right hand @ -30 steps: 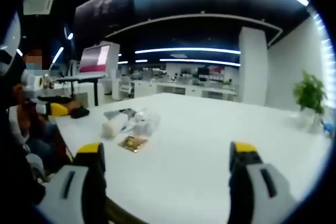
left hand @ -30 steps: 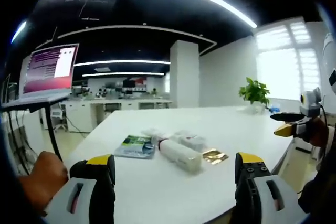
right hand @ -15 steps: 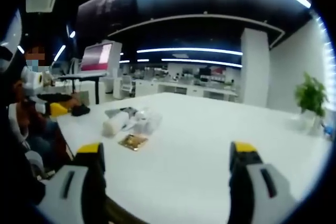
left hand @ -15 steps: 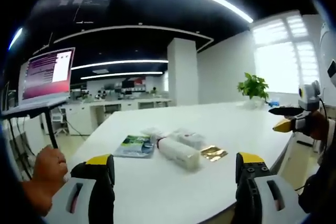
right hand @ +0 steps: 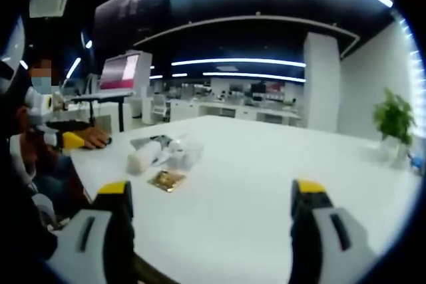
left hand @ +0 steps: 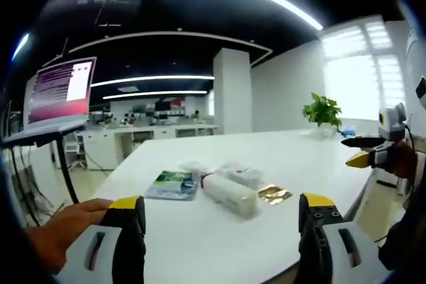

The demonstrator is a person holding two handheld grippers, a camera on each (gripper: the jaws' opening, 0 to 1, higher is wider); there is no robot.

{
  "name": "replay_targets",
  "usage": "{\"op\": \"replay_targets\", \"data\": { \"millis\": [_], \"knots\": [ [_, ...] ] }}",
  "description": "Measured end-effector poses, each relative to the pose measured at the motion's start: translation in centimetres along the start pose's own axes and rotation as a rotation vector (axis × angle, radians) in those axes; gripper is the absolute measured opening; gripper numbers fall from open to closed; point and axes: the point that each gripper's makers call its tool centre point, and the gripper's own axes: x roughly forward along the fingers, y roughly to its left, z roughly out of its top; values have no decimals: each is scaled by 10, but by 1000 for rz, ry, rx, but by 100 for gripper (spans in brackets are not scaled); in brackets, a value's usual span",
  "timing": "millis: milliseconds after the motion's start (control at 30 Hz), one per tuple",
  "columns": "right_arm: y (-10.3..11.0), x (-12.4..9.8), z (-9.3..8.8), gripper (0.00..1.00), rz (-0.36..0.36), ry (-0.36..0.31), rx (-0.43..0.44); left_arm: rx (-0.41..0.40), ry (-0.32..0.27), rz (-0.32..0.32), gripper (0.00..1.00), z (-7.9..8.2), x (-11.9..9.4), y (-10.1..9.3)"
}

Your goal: Arrange the skincare products in the storage area until every visible bottle or jar stands upright without overlapping.

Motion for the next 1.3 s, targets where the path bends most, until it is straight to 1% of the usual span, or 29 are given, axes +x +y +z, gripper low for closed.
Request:
{"op": "replay_targets", "data": {
  "millis": [233, 333, 467, 767, 1067, 1300],
  "knots": [
    [1, 3, -1, 100, -1, 10, -4, 2, 3, 0, 98, 0, 3, 3],
    [0, 5, -1, 100, -4, 14, -5, 1, 28, 0, 98, 0, 4, 5],
    [1, 10, -1, 100, 3, 15, -3, 28, 20, 1, 99, 4, 4, 6],
    [7, 21, 0, 100, 28, 22, 0, 21, 40, 9, 98, -3, 5, 10],
    [18, 28, -3, 99, 51, 52, -16, -5, 47, 12, 98, -11, 4, 16],
    [23, 33, -3, 100, 55, 72, -39, -20, 48, 15, 98, -14, 0, 22]
  ]
}}
